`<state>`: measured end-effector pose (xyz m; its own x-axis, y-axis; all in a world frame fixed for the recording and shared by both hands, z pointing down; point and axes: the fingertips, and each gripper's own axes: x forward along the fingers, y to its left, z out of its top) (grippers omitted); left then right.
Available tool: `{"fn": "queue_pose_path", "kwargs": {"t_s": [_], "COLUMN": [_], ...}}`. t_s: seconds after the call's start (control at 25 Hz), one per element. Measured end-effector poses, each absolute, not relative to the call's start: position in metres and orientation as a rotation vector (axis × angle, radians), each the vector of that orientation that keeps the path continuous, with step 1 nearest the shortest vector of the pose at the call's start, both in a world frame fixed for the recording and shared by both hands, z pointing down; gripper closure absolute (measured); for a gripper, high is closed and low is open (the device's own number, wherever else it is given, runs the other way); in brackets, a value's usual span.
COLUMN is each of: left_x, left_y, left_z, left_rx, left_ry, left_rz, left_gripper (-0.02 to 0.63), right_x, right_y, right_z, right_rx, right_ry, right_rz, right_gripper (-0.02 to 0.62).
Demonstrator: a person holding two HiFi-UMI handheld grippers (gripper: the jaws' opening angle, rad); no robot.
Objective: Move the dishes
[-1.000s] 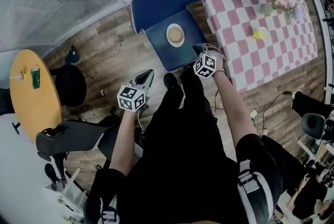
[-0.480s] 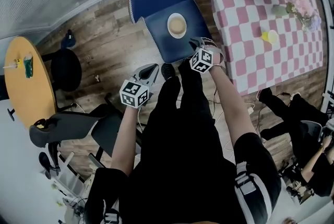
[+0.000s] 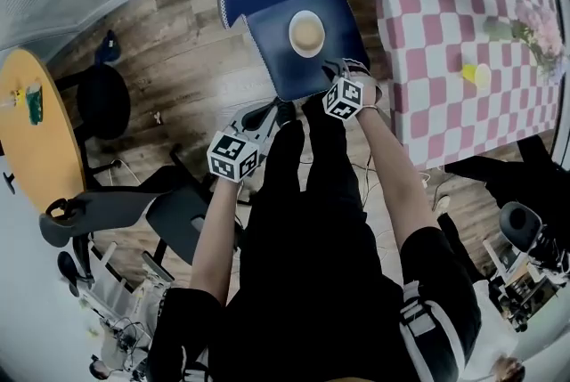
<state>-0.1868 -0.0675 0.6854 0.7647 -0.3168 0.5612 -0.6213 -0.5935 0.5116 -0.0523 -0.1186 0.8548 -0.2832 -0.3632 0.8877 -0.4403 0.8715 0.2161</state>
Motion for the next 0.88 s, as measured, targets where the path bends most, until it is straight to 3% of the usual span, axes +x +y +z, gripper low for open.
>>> {"fn": "queue_pose_path", "kwargs": {"t_s": [0.88], "left_x": [-0.195], "left_y": [-0.092], "left_z": [0.785], "left_rx": [2.135], "left_ry": [-0.667], "left_rz": [0.628], "left_gripper": [0.584], "right_x": [-0.067], "right_y": [-0.173], "right_z": [0.985], "right_rx": [0.552], "right_ry": [-1.851], "right_rz": [0.139], "right_gripper": [0.486]}}
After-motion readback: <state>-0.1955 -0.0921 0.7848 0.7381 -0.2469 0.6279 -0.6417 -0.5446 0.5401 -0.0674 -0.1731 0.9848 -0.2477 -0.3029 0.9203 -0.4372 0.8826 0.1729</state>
